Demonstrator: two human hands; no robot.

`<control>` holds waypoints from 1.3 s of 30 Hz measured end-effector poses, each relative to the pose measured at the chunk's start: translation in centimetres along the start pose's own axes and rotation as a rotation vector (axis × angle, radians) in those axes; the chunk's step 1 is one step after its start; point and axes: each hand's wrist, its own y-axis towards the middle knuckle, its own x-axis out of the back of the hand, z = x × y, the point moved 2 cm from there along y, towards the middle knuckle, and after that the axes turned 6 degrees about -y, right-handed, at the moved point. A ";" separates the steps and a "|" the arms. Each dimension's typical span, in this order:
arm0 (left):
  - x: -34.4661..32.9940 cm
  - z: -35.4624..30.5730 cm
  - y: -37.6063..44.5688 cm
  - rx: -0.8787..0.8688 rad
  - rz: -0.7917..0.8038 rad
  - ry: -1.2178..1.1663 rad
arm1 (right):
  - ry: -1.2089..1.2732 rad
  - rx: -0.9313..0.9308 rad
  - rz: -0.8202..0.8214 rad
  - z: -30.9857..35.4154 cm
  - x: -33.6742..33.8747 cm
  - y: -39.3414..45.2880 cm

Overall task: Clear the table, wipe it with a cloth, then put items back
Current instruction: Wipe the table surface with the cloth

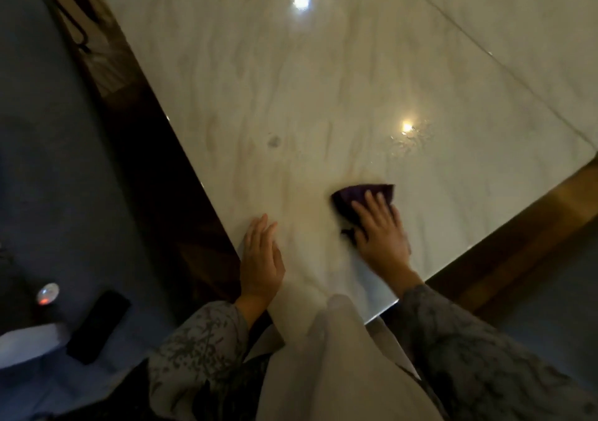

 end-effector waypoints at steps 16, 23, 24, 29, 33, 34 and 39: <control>0.0 -0.2 0.0 -0.043 -0.059 -0.042 | 0.020 -0.232 0.008 7.9 -1.1 -1.9; -0.1 -0.3 0.1 -0.065 -0.056 0.010 | -0.103 0.466 0.027 1.8 -1.9 -7.7; -0.1 -0.3 0.1 -0.069 -0.058 0.018 | -0.092 0.434 0.013 -0.3 -1.5 -7.3; -0.1 0.1 0.2 -0.050 -0.075 0.011 | -0.035 -0.129 -0.031 -9.7 1.2 -4.4; -0.1 0.1 0.0 -0.065 -0.080 -0.011 | -0.026 -0.497 -0.047 -10.0 1.9 -3.0; -0.1 0.2 0.0 -0.066 -0.076 -0.010 | -0.006 -0.550 -0.062 -9.3 1.9 -2.8; -0.4 0.5 0.0 -0.108 -0.089 -0.009 | 0.037 -0.693 -0.055 -4.2 0.9 -4.1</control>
